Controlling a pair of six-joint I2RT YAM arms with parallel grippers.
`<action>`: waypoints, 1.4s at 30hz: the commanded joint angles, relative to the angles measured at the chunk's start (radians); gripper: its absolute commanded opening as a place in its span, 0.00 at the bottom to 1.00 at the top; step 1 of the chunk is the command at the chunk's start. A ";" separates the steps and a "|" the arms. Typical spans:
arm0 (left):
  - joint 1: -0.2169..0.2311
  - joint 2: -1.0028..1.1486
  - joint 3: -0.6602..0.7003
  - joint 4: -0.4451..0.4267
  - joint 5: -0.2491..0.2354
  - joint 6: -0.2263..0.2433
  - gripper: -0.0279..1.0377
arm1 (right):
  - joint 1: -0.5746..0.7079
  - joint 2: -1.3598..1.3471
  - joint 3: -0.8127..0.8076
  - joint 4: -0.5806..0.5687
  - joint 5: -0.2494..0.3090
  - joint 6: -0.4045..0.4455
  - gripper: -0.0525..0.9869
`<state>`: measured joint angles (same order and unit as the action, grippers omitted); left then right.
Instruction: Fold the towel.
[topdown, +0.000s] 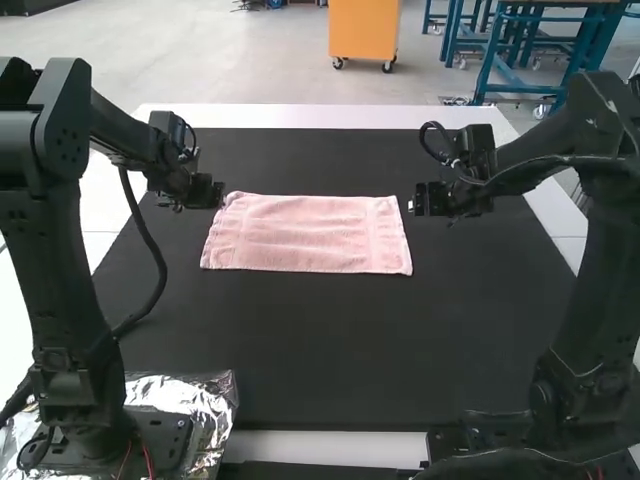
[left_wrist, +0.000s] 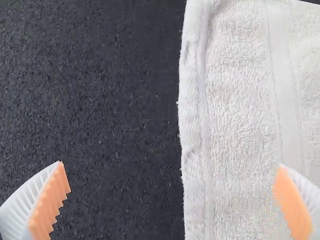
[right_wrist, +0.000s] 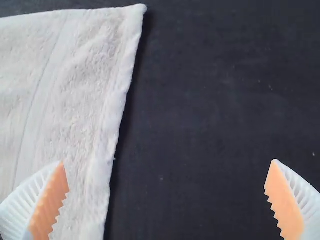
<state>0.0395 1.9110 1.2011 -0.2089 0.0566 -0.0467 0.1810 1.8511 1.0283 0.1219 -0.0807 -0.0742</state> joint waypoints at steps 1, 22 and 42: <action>-0.024 0.022 0.057 0.008 0.008 -0.007 0.93 | 0.025 0.030 0.059 0.007 0.009 -0.012 0.92; -0.030 0.194 0.189 0.062 -0.077 -0.002 0.92 | 0.080 0.260 0.265 0.004 0.007 -0.032 0.92; -0.027 0.270 0.244 0.082 -0.083 -0.036 0.93 | 0.094 0.387 0.400 -0.025 0.021 -0.045 0.92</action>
<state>0.0082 2.1750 1.4117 -0.1364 -0.0158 -0.0635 0.2531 2.2311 1.3914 0.1005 -0.0769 -0.1078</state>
